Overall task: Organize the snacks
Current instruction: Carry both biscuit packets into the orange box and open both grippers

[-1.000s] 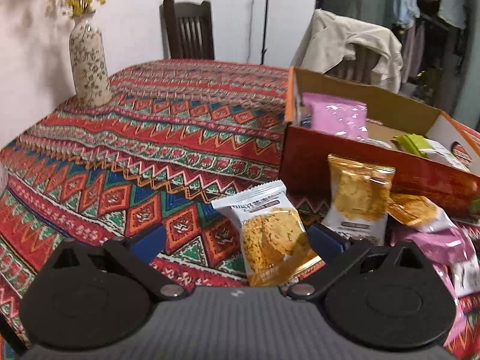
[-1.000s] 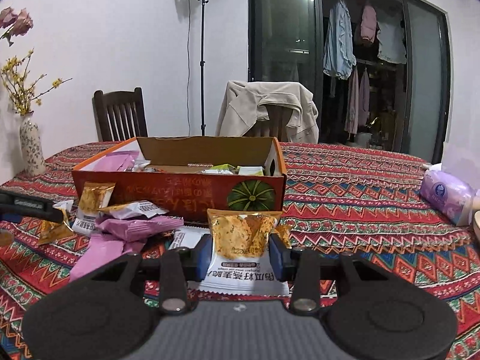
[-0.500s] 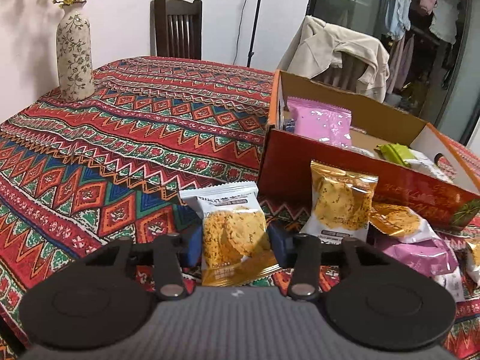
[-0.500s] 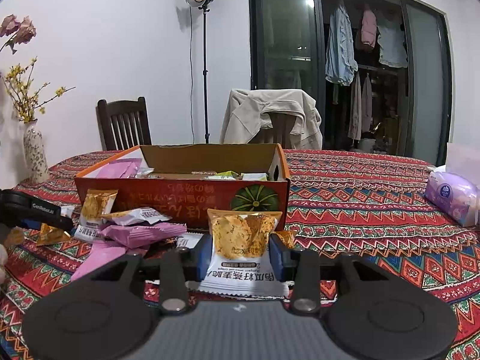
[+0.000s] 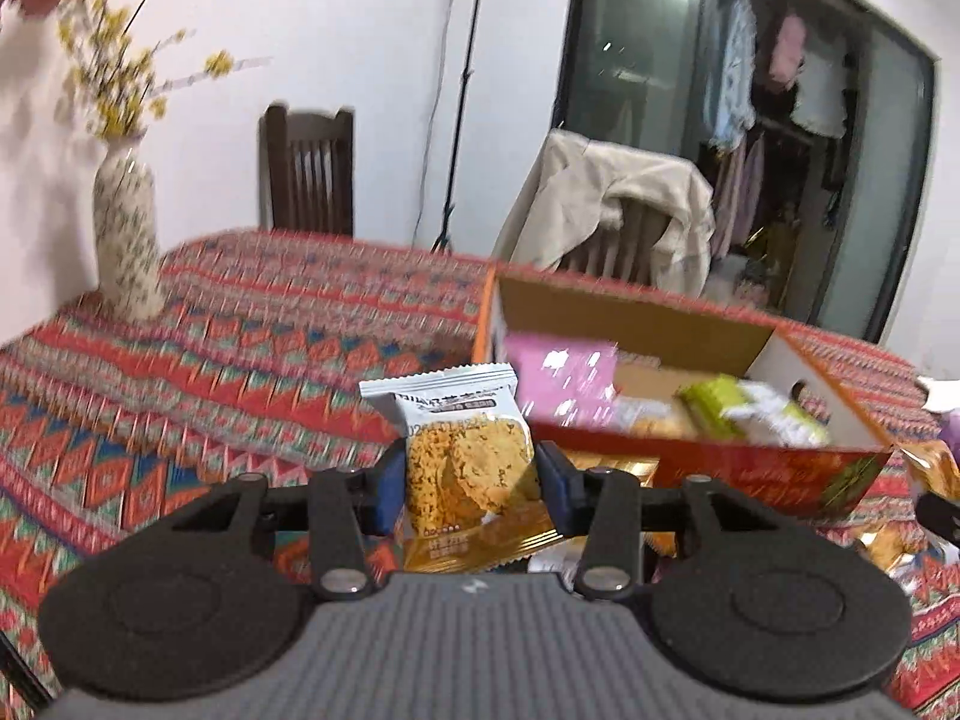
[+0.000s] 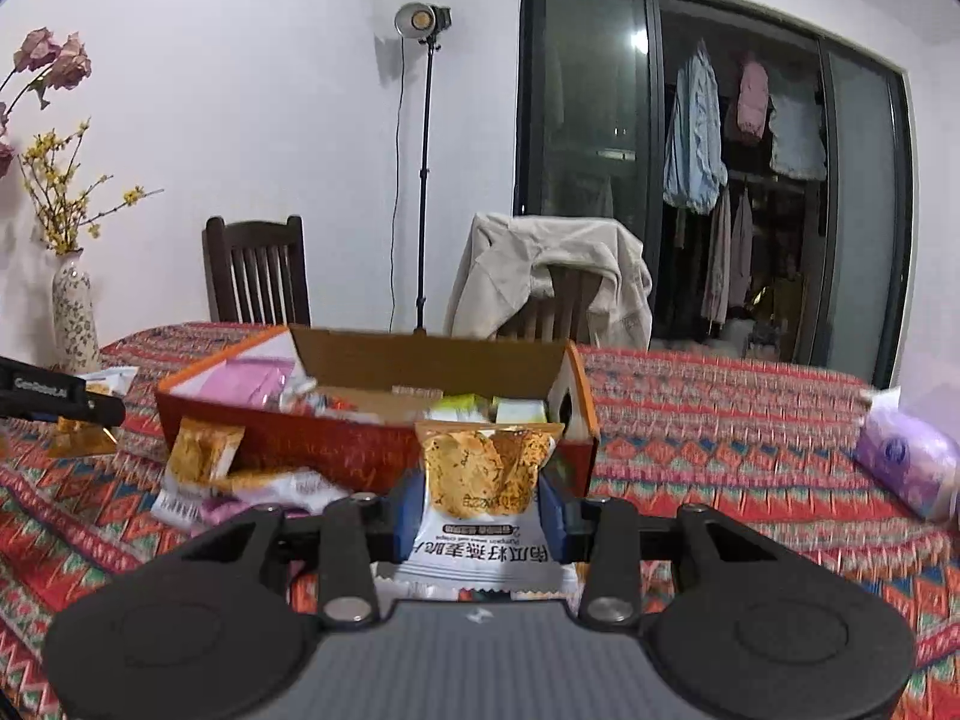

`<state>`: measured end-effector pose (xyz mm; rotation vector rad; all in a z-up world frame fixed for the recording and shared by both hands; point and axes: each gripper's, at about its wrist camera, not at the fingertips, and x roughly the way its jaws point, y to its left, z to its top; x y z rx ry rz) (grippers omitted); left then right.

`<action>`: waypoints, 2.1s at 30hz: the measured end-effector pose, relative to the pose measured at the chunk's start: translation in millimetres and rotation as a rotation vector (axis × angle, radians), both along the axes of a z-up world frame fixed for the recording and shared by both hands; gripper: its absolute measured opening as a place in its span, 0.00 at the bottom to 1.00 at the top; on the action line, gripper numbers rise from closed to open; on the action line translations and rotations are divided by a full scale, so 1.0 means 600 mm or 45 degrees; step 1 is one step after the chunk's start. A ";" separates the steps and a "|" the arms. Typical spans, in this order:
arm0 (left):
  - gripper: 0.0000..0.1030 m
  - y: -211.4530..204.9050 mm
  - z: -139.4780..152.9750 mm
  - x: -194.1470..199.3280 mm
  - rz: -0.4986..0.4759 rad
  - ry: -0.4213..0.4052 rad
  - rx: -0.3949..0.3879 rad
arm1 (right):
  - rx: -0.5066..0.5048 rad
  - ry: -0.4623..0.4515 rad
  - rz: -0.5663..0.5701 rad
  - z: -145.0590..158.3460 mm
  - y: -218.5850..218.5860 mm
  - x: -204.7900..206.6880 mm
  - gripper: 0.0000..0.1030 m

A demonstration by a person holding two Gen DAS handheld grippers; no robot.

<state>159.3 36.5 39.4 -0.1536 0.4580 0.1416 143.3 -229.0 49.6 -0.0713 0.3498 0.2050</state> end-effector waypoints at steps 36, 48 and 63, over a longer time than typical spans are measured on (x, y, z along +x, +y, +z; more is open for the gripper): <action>0.83 -0.075 -0.004 0.165 -0.130 -0.158 0.099 | 0.098 0.034 0.055 -0.008 0.041 0.229 0.81; 1.00 -0.070 0.004 0.148 -0.084 -0.222 0.081 | 0.103 0.014 0.030 -0.006 0.040 0.213 1.00; 1.00 -0.069 0.055 0.116 -0.112 -0.239 0.028 | 0.099 0.007 0.003 0.039 0.025 0.188 1.00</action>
